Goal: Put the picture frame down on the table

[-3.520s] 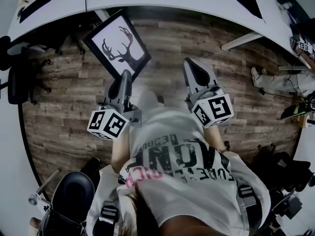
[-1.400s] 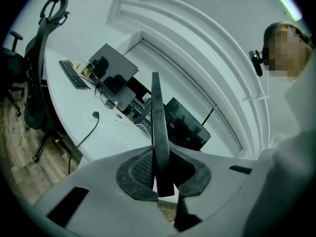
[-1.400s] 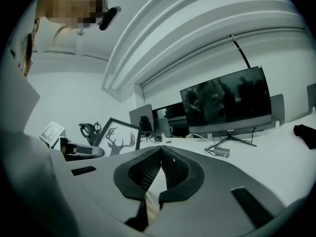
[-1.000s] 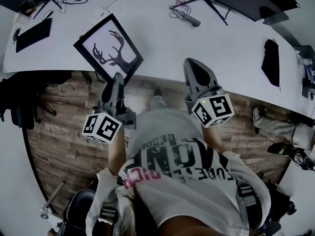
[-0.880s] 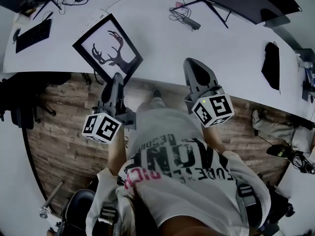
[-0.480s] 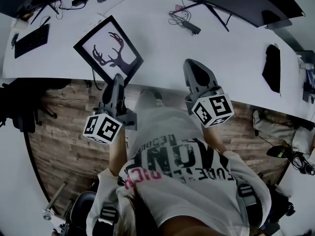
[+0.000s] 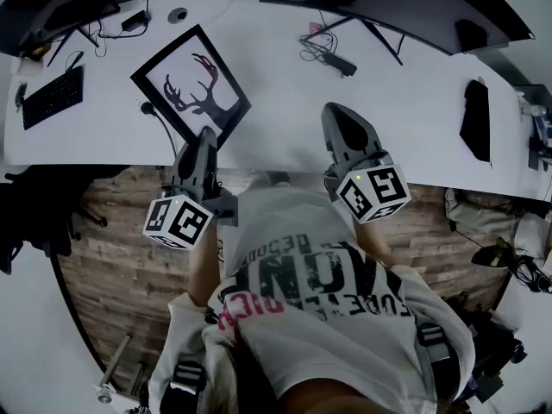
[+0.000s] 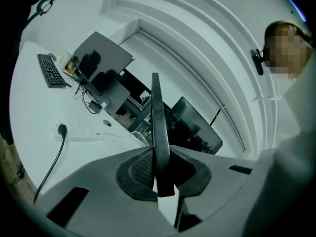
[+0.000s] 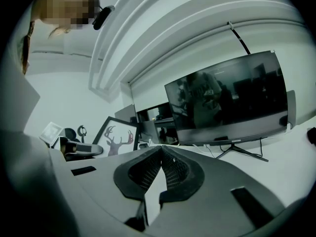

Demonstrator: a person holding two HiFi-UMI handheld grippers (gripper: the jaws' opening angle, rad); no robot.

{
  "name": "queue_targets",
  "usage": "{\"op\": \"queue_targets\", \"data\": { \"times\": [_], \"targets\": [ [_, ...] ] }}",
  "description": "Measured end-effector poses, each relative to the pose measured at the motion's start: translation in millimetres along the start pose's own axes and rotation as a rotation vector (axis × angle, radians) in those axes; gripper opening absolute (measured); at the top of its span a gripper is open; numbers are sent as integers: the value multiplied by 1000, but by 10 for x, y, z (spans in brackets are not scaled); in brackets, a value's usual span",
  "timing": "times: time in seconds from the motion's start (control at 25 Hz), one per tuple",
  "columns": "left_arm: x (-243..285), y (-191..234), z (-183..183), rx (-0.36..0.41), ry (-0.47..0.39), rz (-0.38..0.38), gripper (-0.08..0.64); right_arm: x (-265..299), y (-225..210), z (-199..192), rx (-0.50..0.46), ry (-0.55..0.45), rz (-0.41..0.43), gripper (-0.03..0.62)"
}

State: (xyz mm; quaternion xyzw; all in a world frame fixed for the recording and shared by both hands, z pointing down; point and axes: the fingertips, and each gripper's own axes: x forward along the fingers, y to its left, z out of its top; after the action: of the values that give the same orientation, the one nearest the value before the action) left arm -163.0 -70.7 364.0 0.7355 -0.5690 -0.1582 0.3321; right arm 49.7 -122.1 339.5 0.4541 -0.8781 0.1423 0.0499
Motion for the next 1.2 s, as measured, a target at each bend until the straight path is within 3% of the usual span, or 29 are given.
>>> {"op": "queue_targets", "data": {
  "times": [0.64,1.2],
  "targets": [
    [360,365,93,-15,93,-12,31,413,-66,-131,42,29,-72,2],
    [734,64,24,-12,82,-11,31,485,-570,110,37,8,-73,2]
  ]
}}
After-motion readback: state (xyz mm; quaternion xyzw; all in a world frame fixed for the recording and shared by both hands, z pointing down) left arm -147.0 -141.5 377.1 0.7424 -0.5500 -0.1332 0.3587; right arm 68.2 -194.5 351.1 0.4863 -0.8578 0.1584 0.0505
